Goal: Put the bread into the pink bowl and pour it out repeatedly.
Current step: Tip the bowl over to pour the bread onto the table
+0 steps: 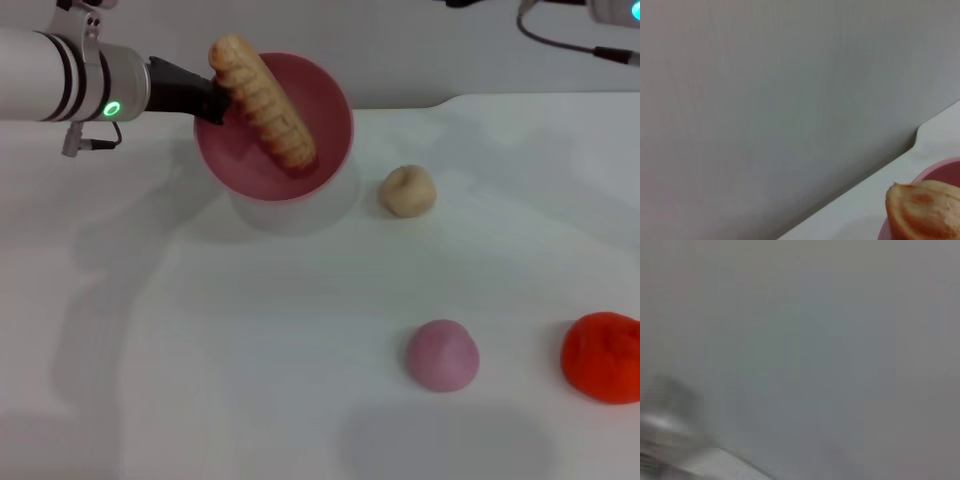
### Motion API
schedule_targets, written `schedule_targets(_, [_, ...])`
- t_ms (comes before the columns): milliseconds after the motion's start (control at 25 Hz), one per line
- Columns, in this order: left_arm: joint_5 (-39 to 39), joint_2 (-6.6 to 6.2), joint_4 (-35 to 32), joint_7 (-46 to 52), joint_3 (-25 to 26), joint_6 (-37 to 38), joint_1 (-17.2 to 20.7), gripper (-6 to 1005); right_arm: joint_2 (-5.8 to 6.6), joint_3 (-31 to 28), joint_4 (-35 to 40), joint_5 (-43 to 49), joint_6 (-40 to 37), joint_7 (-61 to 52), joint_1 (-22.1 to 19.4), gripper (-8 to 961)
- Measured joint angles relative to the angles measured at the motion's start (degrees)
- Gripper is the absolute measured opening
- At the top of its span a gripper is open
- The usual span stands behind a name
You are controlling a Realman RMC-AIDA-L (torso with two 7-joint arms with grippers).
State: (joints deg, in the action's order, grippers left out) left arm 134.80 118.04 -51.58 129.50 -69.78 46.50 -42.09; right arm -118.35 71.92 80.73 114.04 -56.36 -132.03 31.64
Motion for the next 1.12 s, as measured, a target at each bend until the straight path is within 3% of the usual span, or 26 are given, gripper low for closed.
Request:
schedule_targets(240, [-0.4, -0.01, 0.0, 0.0, -0.6, -0.1, 0.3, 40, 0.01, -11.7, -4.3, -25.0, -19.5, 20.3, -0.8, 632])
schedule_targets(440, [-1.7, -0.02, 0.0, -0.6, -1.5, -0.4, 0.5, 40, 0.05, -16.1, -10.9, -34.9, -28.7, 38.6, -1.0, 632])
schedule_targets(840, [-3.5, -0.03, 0.5, -1.6, -2.1, -0.4, 0.3, 40, -0.59, -16.0, -24.9, -49.1, -28.4, 77.9, -2.2, 632])
schedule_targets(1120, [-4.1, -0.03, 0.8, -1.6, -2.4, -0.8, 0.1, 40, -0.99, -13.0, -36.8, -68.7, -23.5, 101.7, -1.4, 632])
